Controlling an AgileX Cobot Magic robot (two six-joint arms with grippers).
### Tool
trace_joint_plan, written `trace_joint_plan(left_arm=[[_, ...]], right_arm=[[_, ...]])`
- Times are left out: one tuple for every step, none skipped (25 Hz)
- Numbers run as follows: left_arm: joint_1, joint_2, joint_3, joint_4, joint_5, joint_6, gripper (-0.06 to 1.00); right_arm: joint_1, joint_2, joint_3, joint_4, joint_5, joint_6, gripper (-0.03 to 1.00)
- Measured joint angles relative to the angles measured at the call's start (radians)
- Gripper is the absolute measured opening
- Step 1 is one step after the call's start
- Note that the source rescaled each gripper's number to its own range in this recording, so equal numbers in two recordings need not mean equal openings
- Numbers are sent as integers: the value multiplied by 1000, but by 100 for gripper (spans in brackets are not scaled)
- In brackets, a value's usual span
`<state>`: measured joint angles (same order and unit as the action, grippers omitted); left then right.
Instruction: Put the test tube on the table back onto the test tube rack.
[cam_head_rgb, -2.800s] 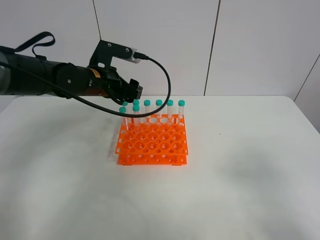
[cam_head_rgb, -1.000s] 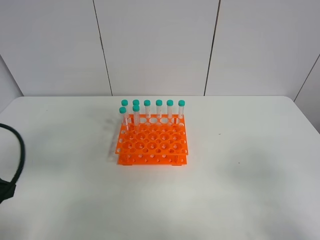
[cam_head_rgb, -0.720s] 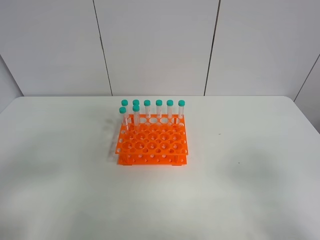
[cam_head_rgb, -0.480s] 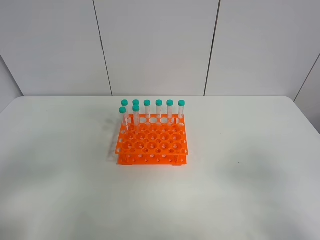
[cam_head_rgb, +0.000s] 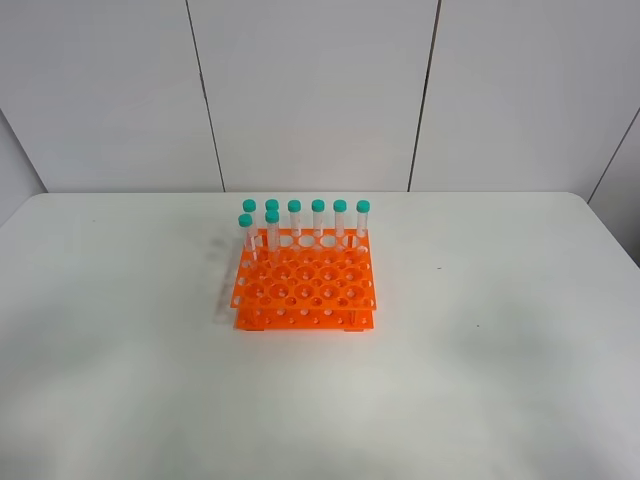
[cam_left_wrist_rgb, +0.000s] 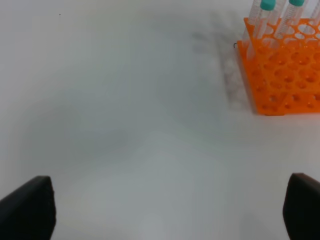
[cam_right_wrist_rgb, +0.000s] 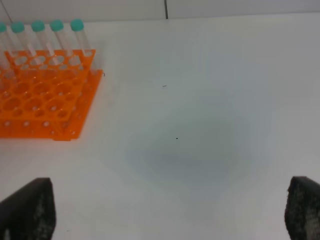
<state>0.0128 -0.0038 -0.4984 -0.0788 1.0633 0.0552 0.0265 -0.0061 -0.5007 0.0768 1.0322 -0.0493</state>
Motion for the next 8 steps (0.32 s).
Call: trace_joint_plan(left_arm=[[0, -1, 0, 0, -1, 0, 100], [0, -2, 0, 0, -1, 0, 100], [0, -2, 0, 0, -2, 0, 100], [0, -2, 0, 0, -2, 0, 100], [0, -2, 0, 0, -2, 0, 100], [0, -2, 0, 0, -2, 0, 100], [0, -2, 0, -1, -2, 0, 100], [0, -2, 0, -1, -2, 0, 100]], right_arm=[[0, 0, 0, 0, 0, 0, 100], [0, 0, 0, 0, 0, 0, 100], [0, 0, 0, 0, 0, 0, 100], [0, 0, 0, 0, 0, 0, 100], [0, 0, 0, 0, 0, 0, 100], [0, 0, 0, 0, 0, 0, 100], [0, 0, 0, 0, 0, 0, 100], [0, 0, 0, 0, 0, 0, 100]])
